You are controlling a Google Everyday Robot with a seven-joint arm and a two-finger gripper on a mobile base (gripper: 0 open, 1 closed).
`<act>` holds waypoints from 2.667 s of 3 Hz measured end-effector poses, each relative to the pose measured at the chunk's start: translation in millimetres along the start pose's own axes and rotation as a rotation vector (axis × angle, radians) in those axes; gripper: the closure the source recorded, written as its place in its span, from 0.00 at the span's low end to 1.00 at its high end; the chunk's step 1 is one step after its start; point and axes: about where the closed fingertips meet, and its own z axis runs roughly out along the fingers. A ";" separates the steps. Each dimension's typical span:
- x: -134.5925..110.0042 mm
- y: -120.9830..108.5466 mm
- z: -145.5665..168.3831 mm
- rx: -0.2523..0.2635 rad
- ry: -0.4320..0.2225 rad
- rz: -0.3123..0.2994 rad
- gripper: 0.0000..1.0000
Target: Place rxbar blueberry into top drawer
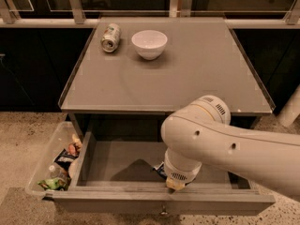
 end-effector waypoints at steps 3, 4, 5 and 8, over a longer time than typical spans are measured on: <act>18.7 -80.9 41.1 0.104 -0.099 0.066 1.00; 18.8 -80.9 41.1 0.104 -0.099 0.066 1.00; 31.4 -82.6 59.0 0.107 -0.068 0.100 1.00; 37.7 -83.3 66.8 0.101 -0.057 0.119 0.58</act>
Offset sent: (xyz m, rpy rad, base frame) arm 0.1041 -0.0546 -0.0451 0.0662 -0.1702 -0.0845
